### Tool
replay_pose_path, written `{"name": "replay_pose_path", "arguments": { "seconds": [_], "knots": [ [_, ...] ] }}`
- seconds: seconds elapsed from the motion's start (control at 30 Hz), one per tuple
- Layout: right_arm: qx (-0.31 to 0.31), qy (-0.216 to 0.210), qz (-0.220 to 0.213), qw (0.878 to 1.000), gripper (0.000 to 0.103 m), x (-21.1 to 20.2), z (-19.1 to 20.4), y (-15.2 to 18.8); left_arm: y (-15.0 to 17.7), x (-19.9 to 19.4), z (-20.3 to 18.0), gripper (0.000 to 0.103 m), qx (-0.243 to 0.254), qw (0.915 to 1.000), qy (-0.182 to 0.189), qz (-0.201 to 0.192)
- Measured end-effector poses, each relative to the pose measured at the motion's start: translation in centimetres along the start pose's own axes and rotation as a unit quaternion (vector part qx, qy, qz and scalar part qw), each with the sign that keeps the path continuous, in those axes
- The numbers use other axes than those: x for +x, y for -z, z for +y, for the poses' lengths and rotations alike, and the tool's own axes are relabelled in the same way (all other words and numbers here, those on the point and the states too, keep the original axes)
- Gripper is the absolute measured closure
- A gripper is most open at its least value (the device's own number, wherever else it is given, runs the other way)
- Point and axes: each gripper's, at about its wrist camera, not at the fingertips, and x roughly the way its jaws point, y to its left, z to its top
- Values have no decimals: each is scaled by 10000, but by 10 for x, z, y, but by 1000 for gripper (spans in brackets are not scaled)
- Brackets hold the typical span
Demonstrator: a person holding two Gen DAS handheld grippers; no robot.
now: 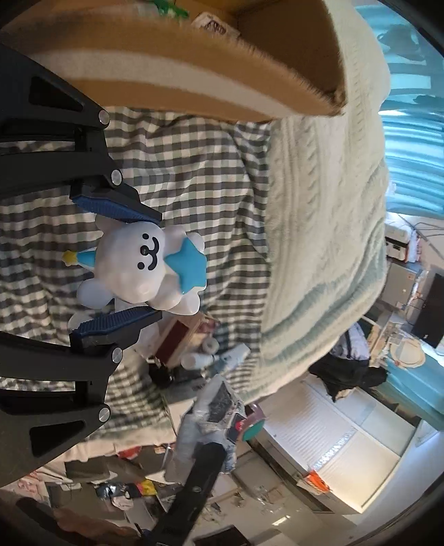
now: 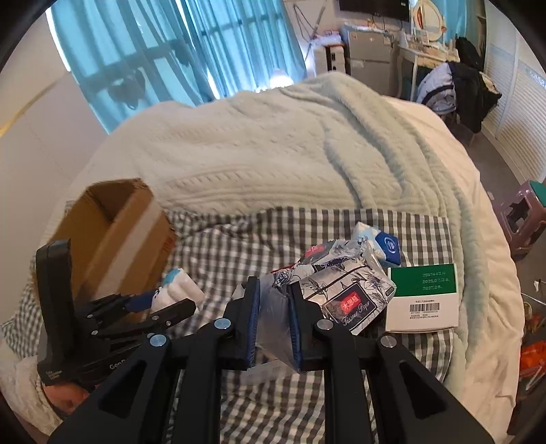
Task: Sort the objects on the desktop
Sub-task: 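Carry the plush toy and clear bag into the box and open both grippers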
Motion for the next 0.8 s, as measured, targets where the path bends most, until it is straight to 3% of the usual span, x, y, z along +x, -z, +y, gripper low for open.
{"name": "replay_pose_path", "arguments": {
  "seconds": [0.17, 0.4, 0.57, 0.8],
  "knots": [
    [-253, -146, -164, 9994, 88, -30, 20, 9, 0, -33, -12, 53, 182, 9993, -200, -252],
    [-615, -239, 115, 9978, 88, -31, 47, 26, 0, -71, -17, 53, 455, 9966, -473, -496],
    [-868, -288, 21, 9958, 88, -43, 71, 22, -4, -95, -4, 53, 458, 9948, -552, -724],
    [-1164, -807, -293, 9895, 88, -67, 126, 0, -17, -134, 34, 53, 121, 9910, -704, -1131]
  ]
}}
